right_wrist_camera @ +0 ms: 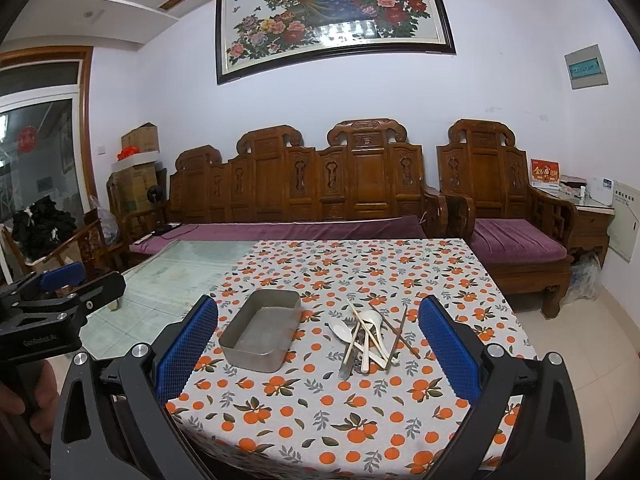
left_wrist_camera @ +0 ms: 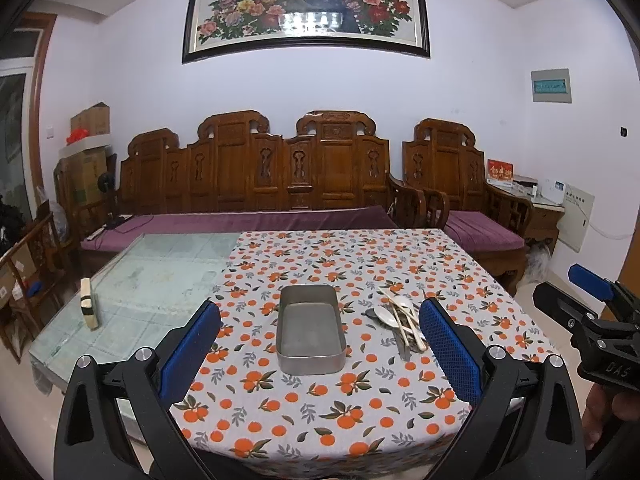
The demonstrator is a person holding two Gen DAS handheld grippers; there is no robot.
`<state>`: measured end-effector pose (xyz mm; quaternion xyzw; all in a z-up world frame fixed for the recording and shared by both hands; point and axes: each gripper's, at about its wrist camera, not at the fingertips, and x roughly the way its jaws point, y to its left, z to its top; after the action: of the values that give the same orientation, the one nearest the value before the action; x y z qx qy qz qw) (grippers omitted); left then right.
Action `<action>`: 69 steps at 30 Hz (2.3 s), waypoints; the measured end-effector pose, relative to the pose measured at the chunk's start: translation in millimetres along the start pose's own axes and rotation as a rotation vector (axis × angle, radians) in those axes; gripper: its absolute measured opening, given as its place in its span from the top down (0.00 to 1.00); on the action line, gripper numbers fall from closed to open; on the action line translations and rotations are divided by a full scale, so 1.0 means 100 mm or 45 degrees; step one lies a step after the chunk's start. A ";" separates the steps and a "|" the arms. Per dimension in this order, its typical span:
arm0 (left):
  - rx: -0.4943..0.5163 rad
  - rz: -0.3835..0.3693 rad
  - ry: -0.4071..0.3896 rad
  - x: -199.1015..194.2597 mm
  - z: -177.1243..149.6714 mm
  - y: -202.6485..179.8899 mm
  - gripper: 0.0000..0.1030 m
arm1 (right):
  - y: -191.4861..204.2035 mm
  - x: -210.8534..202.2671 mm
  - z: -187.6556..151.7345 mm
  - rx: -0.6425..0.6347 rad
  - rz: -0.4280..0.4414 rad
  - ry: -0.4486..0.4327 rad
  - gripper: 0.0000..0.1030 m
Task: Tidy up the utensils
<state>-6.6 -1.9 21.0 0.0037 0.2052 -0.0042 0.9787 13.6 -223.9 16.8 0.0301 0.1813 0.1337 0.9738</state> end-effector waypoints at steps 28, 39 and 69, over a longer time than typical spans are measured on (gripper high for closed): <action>0.015 0.000 -0.028 -0.07 0.01 -0.05 0.06 | 0.08 -0.07 0.09 -0.001 0.004 -0.008 0.03; 0.015 0.000 -0.030 -0.07 0.00 -0.05 0.06 | 0.08 -0.07 0.08 0.000 0.005 -0.009 0.03; 0.022 -0.026 0.035 0.17 -0.14 -0.05 0.06 | 0.05 0.03 -0.01 -0.007 0.007 0.012 0.03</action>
<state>3.7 -6.6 1.7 0.0103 0.2186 -0.0160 0.9756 14.8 -218.4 15.1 0.0273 0.1856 0.1371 0.9726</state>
